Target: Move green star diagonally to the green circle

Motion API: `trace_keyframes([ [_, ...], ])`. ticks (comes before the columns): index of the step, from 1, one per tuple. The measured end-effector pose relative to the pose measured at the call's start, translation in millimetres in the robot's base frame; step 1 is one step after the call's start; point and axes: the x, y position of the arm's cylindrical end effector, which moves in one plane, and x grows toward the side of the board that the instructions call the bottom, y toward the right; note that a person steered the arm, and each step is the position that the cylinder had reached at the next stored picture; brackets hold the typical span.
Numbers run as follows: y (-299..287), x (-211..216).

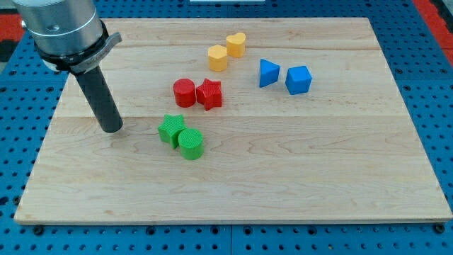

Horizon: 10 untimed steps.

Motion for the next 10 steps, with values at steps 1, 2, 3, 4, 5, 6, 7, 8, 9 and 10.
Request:
trace_keyframes([
  [1, 16, -1],
  [2, 20, -22],
  [3, 62, -32],
  [4, 97, -33],
  [5, 131, -24],
  [6, 157, 38],
  [7, 140, 62],
  [8, 106, 7],
  [9, 105, 4],
  [10, 72, -19],
])
